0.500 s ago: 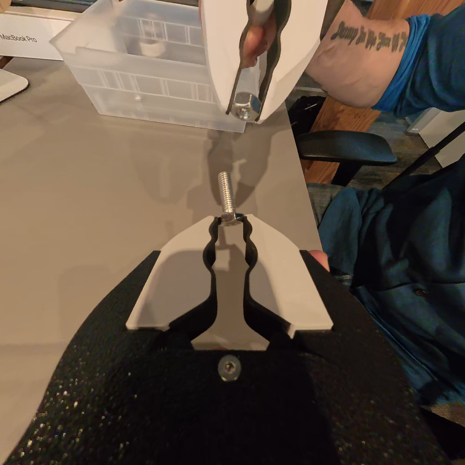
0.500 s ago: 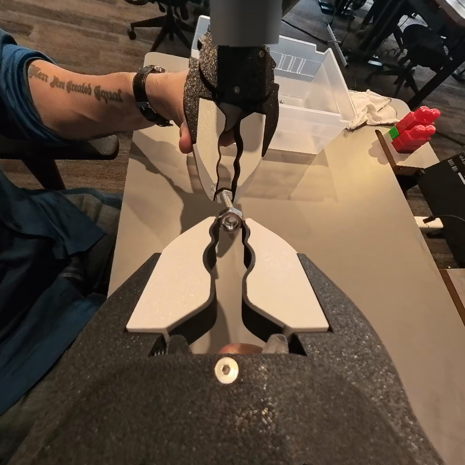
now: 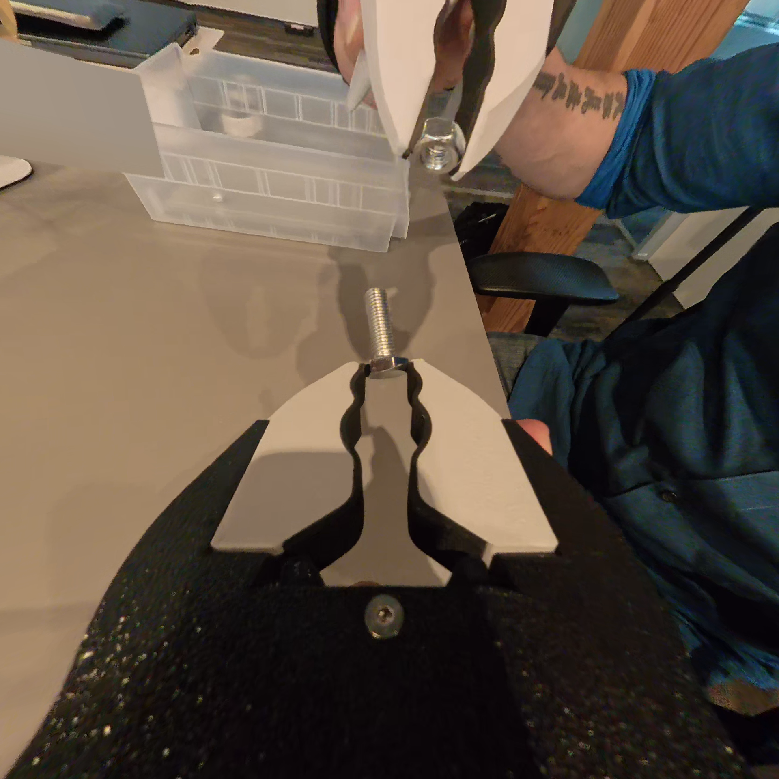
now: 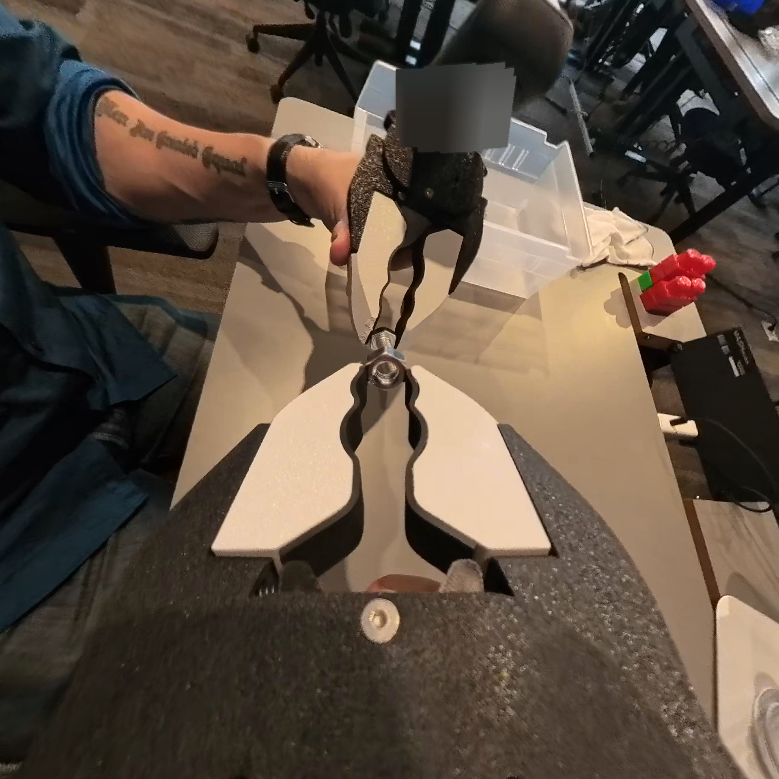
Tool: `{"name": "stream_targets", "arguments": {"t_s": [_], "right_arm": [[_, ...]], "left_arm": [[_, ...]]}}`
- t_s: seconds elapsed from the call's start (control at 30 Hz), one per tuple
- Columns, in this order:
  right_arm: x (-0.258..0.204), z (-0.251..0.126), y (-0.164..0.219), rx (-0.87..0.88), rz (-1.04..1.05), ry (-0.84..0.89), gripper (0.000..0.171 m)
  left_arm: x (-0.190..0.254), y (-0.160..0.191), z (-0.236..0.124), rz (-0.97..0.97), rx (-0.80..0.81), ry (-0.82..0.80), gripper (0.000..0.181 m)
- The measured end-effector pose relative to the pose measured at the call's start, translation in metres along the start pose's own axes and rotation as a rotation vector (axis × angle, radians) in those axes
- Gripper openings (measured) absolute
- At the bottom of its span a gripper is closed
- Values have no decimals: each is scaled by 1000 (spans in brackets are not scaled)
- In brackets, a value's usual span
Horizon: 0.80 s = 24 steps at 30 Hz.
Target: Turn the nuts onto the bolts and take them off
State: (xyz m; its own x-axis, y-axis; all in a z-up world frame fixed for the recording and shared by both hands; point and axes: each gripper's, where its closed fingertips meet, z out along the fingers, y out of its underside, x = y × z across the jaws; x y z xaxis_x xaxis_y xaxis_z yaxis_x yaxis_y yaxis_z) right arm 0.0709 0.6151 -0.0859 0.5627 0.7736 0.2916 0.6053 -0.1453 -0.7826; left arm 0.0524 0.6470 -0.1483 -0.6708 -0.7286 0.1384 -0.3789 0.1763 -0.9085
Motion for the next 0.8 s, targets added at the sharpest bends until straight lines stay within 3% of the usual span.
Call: {"name": "stream_targets", "arguments": {"t_s": [0.37,0.8], "right_arm": [[-14,16,-9,-105,-148,-117,16],[-13,19,-17,4,-114,-163,16]], "left_arm": [[16,-15,-8,-1,108,116,18],[33,-31,-14,16,234,263,18]]}}
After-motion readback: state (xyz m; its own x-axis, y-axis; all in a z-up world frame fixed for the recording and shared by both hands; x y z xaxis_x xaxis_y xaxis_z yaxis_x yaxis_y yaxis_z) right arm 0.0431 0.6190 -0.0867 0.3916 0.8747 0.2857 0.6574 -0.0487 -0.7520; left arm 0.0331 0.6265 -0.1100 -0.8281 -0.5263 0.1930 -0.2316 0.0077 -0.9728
